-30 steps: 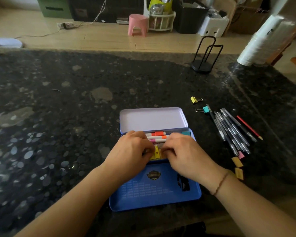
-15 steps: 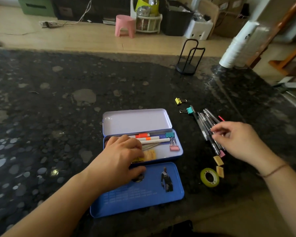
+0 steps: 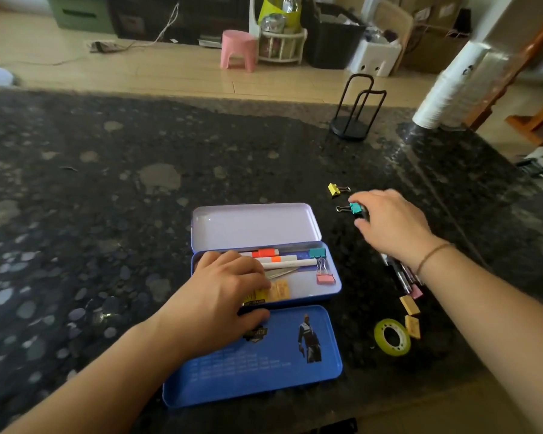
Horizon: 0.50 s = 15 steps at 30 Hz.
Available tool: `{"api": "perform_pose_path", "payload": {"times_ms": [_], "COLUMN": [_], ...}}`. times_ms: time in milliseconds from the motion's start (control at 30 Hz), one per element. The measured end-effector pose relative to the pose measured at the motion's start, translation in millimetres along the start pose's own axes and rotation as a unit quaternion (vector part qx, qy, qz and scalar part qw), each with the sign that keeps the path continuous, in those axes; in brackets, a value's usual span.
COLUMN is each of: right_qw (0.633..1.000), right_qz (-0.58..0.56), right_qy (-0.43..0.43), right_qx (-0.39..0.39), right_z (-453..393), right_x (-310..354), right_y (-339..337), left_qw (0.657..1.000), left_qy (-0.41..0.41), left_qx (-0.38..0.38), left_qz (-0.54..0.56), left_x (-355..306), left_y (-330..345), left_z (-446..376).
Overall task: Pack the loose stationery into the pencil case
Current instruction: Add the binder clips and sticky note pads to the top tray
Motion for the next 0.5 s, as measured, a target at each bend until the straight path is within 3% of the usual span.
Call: {"api": "perform_pose_path", "payload": {"times_ms": [133,233,400,500], "right_qw": [0.994,0.992,0.998,0.993], "right_qz": [0.093,0.113,0.007,-0.113], "right_qy": [-0.009,-0.045,-0.047,-0.007], "right_qx": [0.057,0.04,0.04,-0.031], "right_z": [-44,-46,-31,-19], "right_x": [-3,-2,-6,-8], "right_y": [21,29,36,11], "left_qw": [1.0,0.999,1.0,1.0], "left_qy": [-0.004,-0.002,-0.009,-0.006], "left_qx": [-0.011,-0.002,0.001,-0.002], "left_qz": [0.013,0.034,0.029,0.006], "left_x": [4,6,5,0], "left_y": [-3,-3,1,1], "left_z": [0,0,-1,1]}}
Point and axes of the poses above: each hand's wrist, its own z-axis away from the middle knuckle, its own y-axis out of the palm, x = y × z, the point moved 8 cm from there along -z, towards the middle knuckle, and after that the axes turned 7 degrees about -y, right-handed, at the moved point
